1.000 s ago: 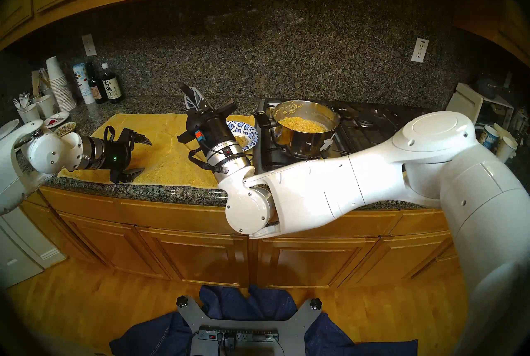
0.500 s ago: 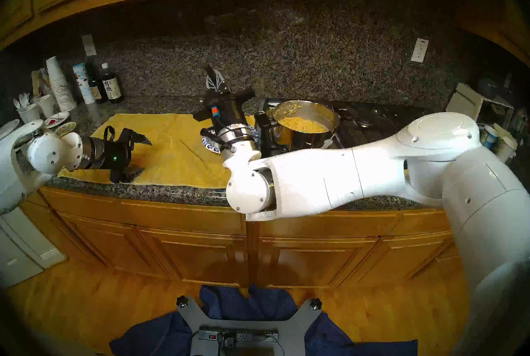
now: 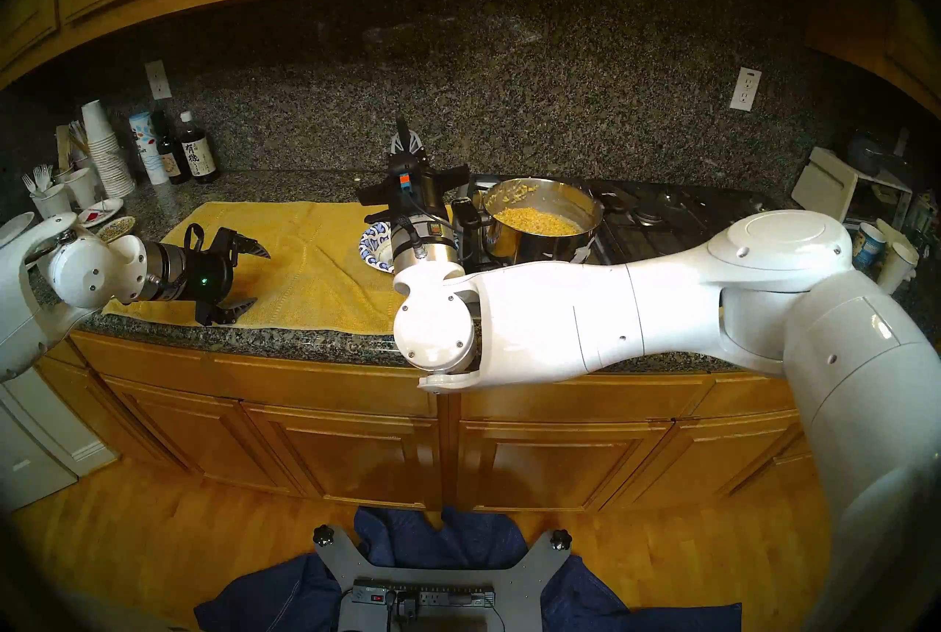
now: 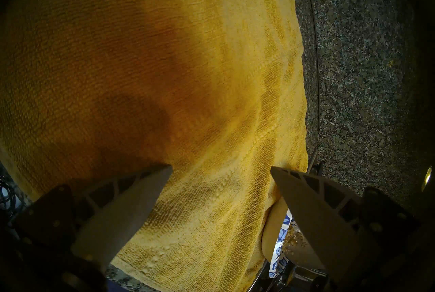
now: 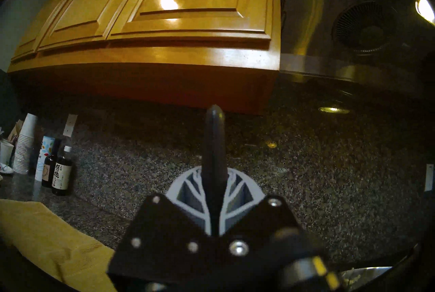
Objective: Scoop oatmeal into bowl
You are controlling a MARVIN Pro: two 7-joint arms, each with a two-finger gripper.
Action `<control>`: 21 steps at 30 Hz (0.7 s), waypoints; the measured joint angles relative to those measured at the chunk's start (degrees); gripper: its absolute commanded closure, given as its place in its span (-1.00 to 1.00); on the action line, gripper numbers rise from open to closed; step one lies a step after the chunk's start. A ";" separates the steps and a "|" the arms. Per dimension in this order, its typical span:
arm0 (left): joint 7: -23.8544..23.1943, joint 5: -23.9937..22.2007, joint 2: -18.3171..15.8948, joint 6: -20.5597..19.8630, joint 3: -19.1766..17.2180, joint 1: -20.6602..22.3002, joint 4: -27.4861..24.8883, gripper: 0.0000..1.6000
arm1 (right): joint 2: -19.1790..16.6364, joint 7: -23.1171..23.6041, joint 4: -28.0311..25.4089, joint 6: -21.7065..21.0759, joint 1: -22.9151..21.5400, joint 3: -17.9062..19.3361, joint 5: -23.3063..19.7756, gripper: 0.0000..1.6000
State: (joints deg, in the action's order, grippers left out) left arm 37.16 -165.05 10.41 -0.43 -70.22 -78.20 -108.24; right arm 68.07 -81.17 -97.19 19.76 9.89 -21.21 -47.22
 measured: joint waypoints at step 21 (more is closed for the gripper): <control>0.00 0.00 0.00 0.00 0.00 0.00 0.00 -1.00 | -2.60 -1.71 0.18 2.52 -2.14 4.16 -1.89 1.00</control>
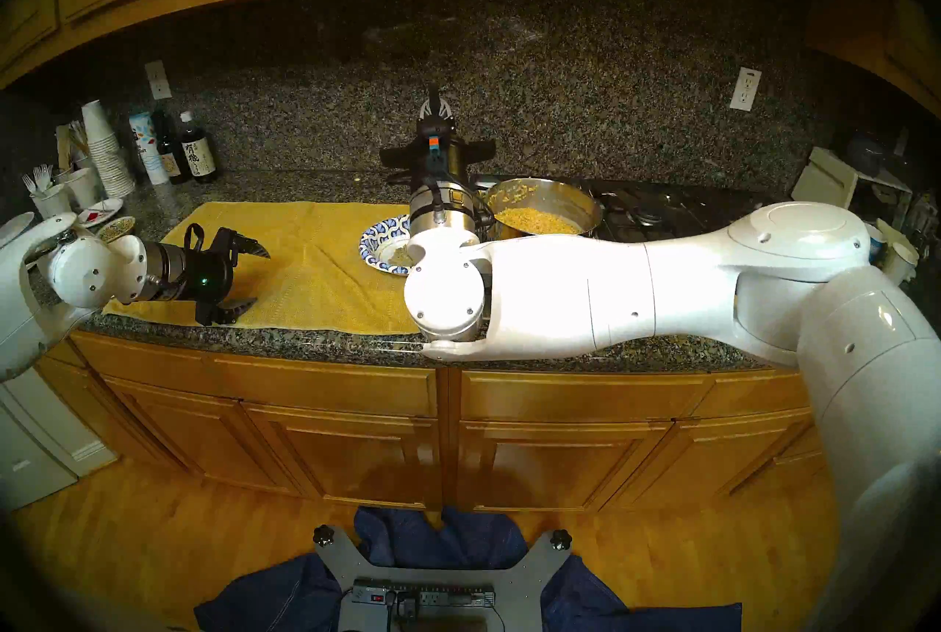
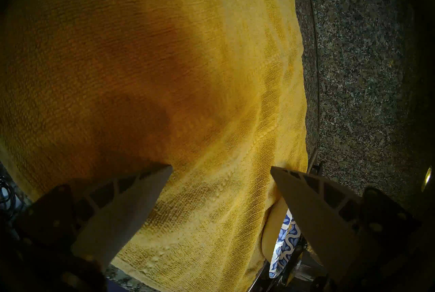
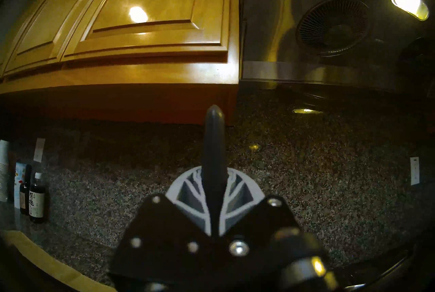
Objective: Scoop oatmeal into bowl
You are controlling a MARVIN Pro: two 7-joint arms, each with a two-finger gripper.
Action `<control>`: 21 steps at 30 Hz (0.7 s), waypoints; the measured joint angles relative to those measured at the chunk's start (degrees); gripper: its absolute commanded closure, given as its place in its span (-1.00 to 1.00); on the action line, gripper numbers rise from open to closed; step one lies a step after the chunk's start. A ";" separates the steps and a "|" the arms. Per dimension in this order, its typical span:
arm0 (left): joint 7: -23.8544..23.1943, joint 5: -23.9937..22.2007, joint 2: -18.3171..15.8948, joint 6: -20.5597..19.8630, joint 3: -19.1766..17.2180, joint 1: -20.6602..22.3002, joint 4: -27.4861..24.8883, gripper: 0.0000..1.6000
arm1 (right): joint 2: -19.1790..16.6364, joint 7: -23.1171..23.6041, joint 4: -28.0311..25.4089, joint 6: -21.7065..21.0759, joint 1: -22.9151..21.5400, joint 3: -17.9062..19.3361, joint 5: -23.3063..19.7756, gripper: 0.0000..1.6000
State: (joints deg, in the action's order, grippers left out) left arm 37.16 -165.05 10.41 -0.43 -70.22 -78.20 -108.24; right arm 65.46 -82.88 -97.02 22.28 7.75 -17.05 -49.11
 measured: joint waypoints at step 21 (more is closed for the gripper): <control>-0.01 0.00 0.00 0.00 0.00 0.00 0.00 -1.00 | -9.53 3.10 -7.46 3.56 -2.39 7.89 -5.01 1.00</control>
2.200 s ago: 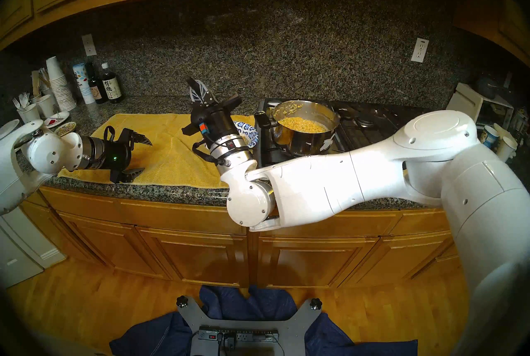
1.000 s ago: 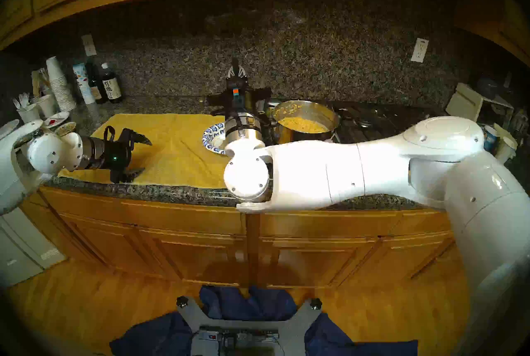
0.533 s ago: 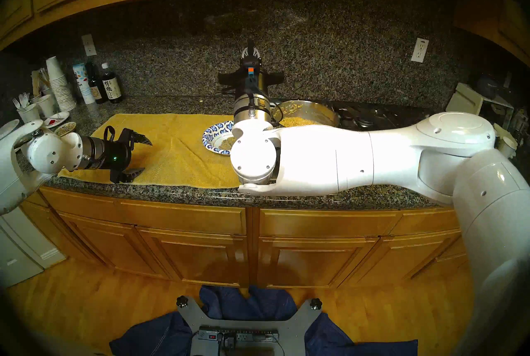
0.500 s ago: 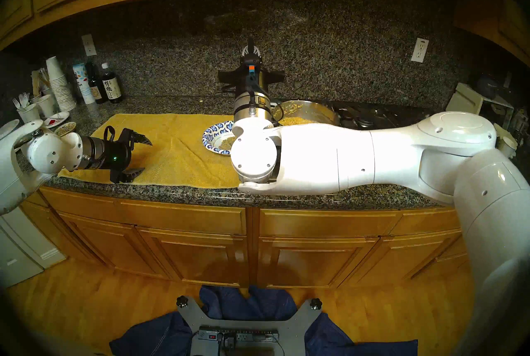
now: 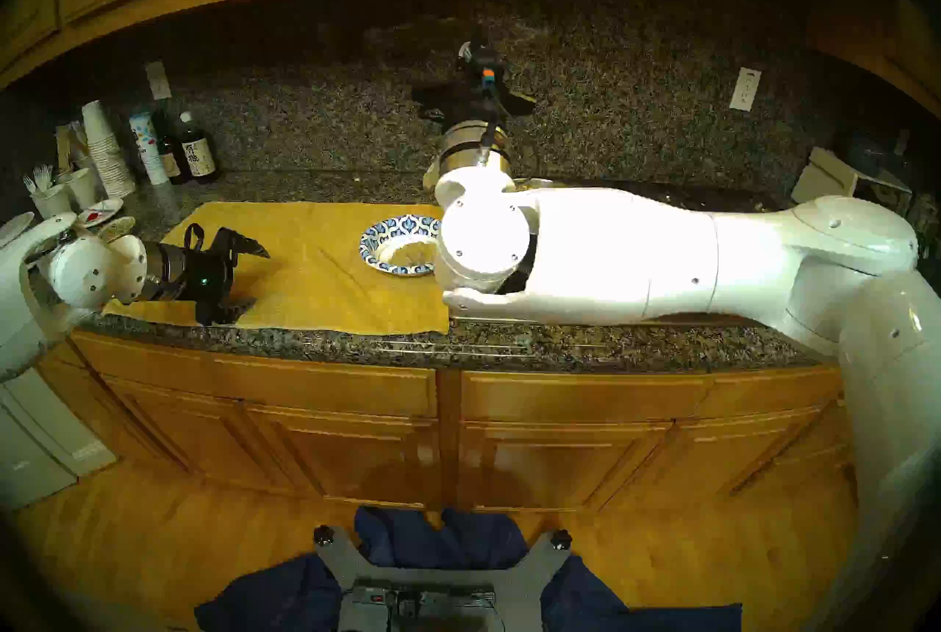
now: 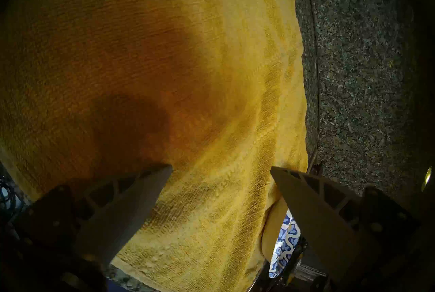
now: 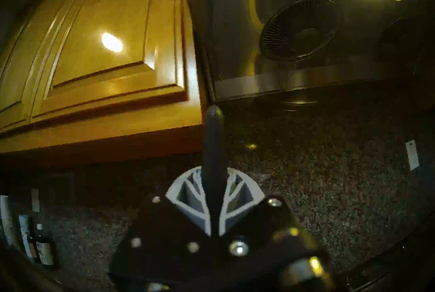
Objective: Scoop oatmeal into bowl
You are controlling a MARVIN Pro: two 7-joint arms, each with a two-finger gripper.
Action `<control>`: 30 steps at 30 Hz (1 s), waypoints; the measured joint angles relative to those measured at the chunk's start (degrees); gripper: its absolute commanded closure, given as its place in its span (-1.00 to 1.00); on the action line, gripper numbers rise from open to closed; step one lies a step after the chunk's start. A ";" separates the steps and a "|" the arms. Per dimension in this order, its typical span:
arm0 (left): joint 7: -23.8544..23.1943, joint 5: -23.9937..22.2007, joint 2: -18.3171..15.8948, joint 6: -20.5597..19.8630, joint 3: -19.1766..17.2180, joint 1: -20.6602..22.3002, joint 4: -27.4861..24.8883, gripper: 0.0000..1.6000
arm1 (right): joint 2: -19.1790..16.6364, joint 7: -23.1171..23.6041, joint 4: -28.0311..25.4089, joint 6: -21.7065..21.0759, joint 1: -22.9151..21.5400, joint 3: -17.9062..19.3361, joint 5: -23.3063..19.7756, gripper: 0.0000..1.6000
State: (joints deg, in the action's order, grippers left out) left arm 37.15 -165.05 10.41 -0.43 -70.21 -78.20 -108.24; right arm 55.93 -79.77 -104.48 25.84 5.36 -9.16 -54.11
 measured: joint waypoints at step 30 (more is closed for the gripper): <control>0.01 0.00 0.00 0.00 0.01 0.00 0.00 -1.00 | -17.80 -2.82 -6.79 -4.24 0.33 -1.63 1.76 1.00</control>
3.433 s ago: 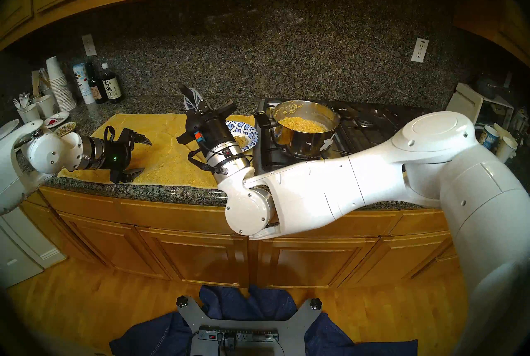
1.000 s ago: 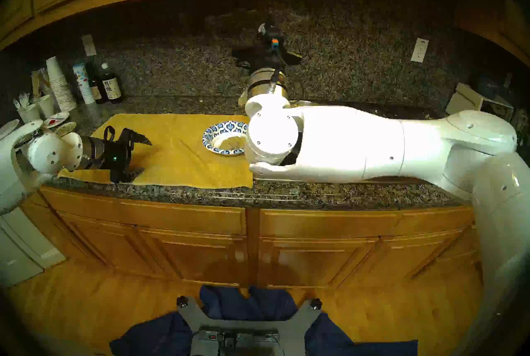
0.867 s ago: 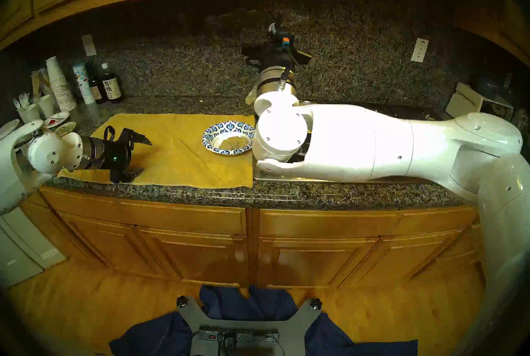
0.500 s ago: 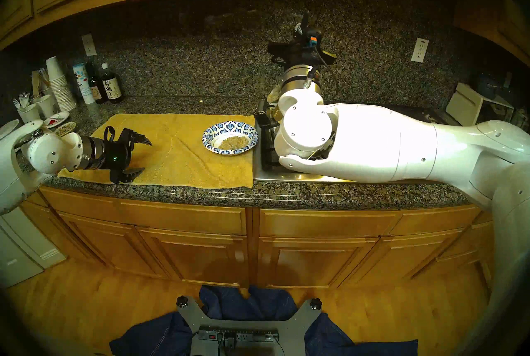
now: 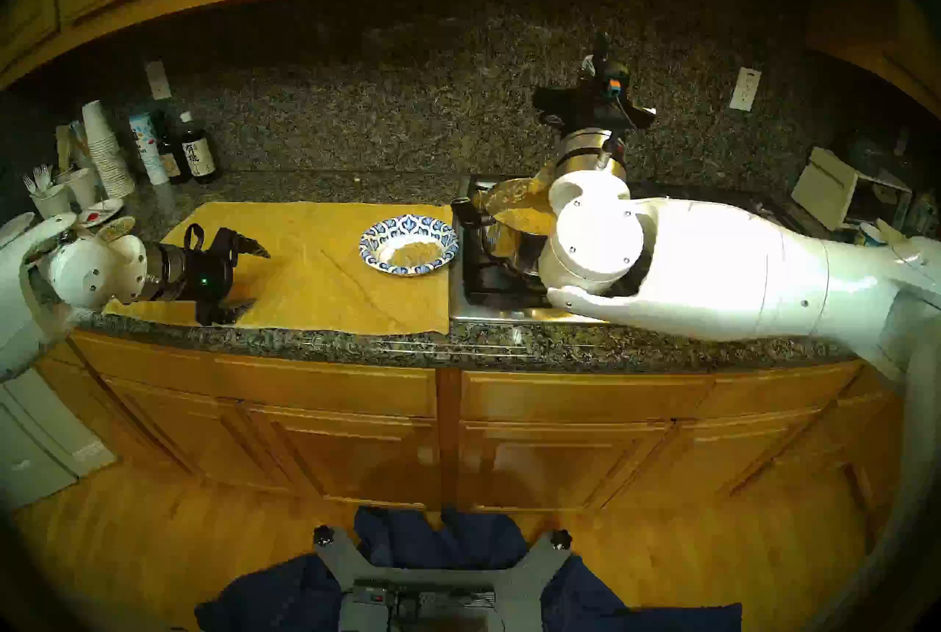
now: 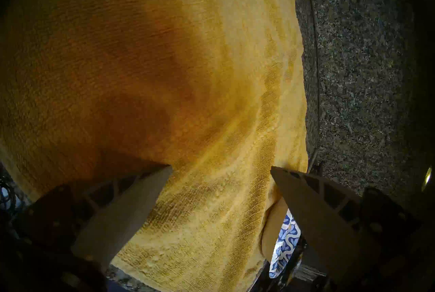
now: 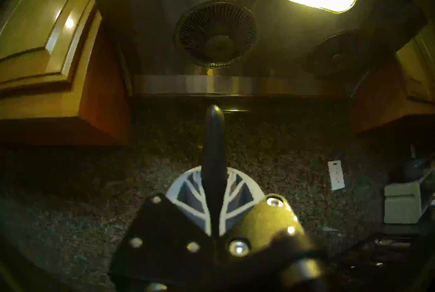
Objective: Scoop oatmeal into bowl
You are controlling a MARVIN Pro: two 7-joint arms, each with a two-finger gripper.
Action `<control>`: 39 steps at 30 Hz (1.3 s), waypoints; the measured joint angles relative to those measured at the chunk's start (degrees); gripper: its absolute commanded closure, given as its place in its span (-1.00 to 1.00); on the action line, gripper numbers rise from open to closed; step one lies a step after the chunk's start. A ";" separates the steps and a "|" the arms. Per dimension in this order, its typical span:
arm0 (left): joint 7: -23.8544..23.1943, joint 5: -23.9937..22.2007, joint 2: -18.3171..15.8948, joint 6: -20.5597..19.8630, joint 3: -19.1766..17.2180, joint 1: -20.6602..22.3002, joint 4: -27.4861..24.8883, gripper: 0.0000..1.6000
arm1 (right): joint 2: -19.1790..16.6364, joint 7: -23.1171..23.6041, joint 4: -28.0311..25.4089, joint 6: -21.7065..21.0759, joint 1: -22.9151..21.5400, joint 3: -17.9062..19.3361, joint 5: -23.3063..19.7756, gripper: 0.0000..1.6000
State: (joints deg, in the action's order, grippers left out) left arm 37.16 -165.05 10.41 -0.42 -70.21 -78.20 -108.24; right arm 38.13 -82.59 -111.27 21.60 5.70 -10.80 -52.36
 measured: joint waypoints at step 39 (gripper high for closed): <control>0.01 0.00 0.01 0.00 0.00 0.01 0.01 -1.00 | 4.47 5.85 5.67 -10.99 0.21 -7.95 2.23 1.00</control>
State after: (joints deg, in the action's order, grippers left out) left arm 37.18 -165.05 10.42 -0.42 -70.21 -78.19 -108.24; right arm 42.60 -76.74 -105.60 10.60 5.90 -18.75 -50.12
